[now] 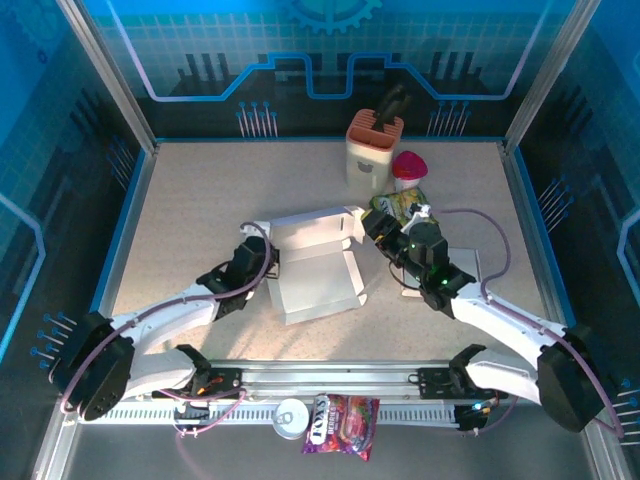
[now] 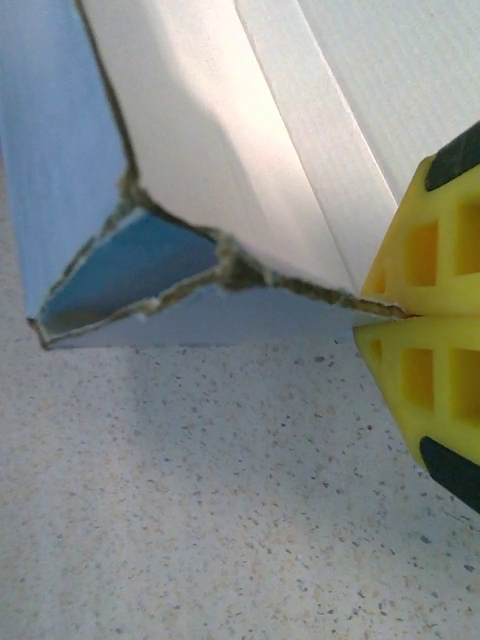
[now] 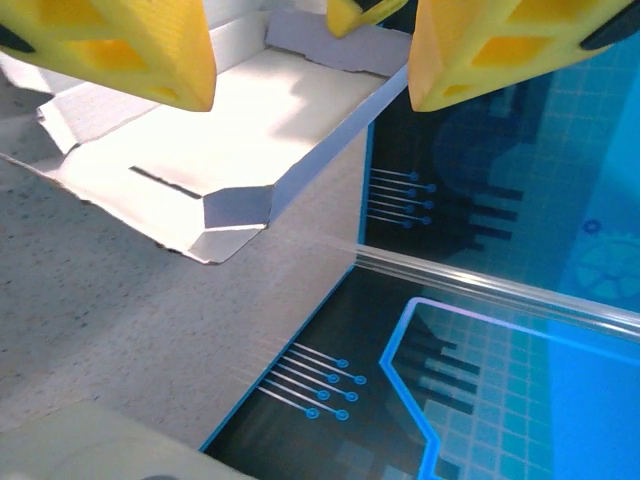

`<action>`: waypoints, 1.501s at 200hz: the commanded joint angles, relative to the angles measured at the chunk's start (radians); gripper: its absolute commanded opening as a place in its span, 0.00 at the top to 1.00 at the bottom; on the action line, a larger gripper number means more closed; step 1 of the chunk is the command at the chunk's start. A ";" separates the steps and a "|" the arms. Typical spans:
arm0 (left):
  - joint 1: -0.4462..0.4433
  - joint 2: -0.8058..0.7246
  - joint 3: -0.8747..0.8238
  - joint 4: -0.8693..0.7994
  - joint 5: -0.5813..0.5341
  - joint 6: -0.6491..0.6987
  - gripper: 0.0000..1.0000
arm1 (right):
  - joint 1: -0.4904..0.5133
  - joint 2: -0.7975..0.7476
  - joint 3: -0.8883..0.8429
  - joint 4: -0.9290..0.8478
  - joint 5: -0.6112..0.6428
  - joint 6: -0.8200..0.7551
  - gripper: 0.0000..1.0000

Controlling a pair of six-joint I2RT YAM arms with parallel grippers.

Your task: Fold the paper box

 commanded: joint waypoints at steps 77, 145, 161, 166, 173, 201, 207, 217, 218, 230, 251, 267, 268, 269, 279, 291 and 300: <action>0.249 0.008 0.078 -0.008 0.644 0.001 1.00 | -0.352 0.035 0.033 -0.014 -0.502 -0.423 0.62; 0.343 0.088 0.132 0.076 0.889 -0.031 1.00 | -0.468 0.183 0.115 0.043 -0.847 -0.539 0.64; 0.345 0.095 0.135 0.076 0.898 -0.028 1.00 | -0.468 0.219 0.124 0.083 -0.891 -0.542 0.61; 0.345 0.092 0.134 0.076 0.900 -0.029 1.00 | -0.467 0.225 0.128 0.087 -0.900 -0.548 0.60; 0.347 0.088 0.133 0.075 0.902 -0.030 1.00 | -0.467 0.233 0.131 0.087 -0.908 -0.559 0.59; 0.346 0.082 0.130 0.070 0.906 -0.031 1.00 | -0.470 0.249 0.137 0.080 -0.926 -0.587 0.55; 0.346 0.085 0.131 0.067 0.904 -0.031 1.00 | -0.470 0.253 0.138 0.081 -0.928 -0.586 0.55; 0.347 0.093 0.133 0.060 0.898 -0.028 1.00 | -0.469 0.253 0.135 0.076 -0.918 -0.581 0.55; 0.347 0.094 0.134 0.059 0.897 -0.028 1.00 | -0.469 0.252 0.134 0.076 -0.916 -0.581 0.55; 0.347 0.099 0.135 0.049 0.878 -0.024 1.00 | -0.475 0.213 0.105 0.059 -0.844 -0.574 0.56; 0.342 0.092 0.123 0.025 0.803 -0.013 1.00 | -0.473 0.088 0.073 -0.070 -0.670 -0.538 0.54; 0.320 0.083 0.107 0.022 0.725 -0.003 1.00 | -0.411 -0.044 0.058 -0.189 -0.477 -0.495 0.55; 0.318 0.082 0.106 0.022 0.717 -0.002 1.00 | -0.404 -0.051 0.058 -0.197 -0.454 -0.491 0.54; 0.317 0.082 0.105 0.021 0.710 -0.001 1.00 | -0.397 -0.064 0.058 -0.205 -0.435 -0.488 0.54; 0.290 0.079 0.097 0.017 0.639 0.007 1.00 | -0.312 -0.152 0.044 -0.255 -0.266 -0.438 0.53; 0.256 0.080 0.086 0.021 0.560 0.009 1.00 | -0.189 -0.212 0.024 -0.256 -0.099 -0.356 0.53; 0.225 0.080 0.077 0.024 0.493 0.009 1.00 | -0.100 -0.222 0.020 -0.254 0.012 -0.280 0.52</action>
